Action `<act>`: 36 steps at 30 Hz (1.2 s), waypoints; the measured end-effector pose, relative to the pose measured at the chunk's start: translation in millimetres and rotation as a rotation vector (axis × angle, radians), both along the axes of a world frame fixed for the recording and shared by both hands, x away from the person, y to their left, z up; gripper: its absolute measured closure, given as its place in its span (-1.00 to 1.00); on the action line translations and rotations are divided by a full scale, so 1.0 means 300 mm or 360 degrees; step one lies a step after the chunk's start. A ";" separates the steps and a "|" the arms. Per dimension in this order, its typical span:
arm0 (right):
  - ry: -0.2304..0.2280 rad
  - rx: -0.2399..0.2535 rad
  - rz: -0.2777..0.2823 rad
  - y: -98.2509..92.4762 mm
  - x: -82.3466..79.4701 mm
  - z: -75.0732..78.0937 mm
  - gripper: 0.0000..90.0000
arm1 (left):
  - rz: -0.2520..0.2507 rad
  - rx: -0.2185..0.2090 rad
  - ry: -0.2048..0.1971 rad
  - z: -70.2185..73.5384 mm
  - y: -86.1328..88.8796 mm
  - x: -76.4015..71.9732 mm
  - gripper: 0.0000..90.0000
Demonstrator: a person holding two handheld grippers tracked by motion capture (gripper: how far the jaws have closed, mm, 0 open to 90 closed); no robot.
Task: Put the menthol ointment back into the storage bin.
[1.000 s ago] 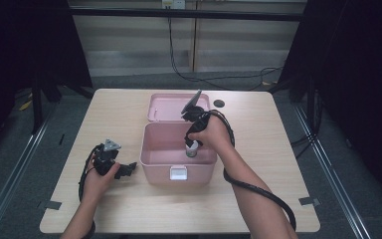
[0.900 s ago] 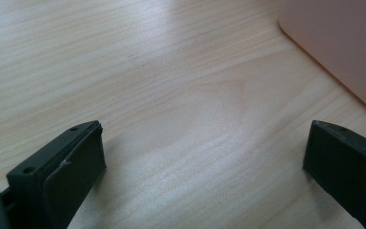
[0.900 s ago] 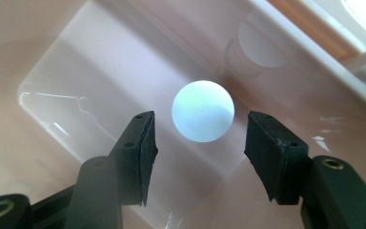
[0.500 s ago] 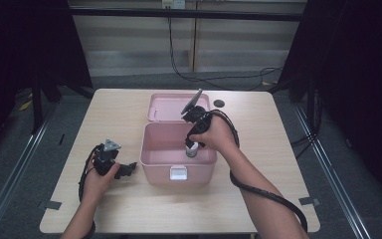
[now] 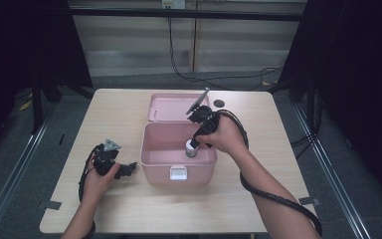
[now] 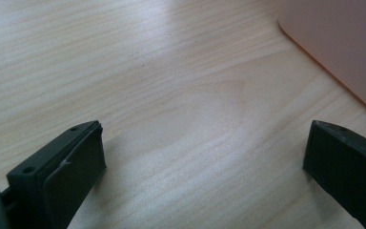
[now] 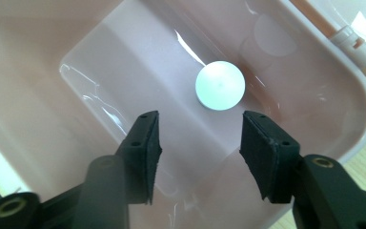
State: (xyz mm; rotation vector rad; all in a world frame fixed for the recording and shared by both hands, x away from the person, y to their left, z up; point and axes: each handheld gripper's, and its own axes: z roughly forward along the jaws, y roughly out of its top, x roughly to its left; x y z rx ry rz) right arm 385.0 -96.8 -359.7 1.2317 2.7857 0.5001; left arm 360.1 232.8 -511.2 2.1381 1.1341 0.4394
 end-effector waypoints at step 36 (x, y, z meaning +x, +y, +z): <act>-0.0068 0.0060 0.0113 -0.129 -0.115 0.083 1.00 | 0.0044 0.0084 0.0233 0.075 0.001 0.059 -0.61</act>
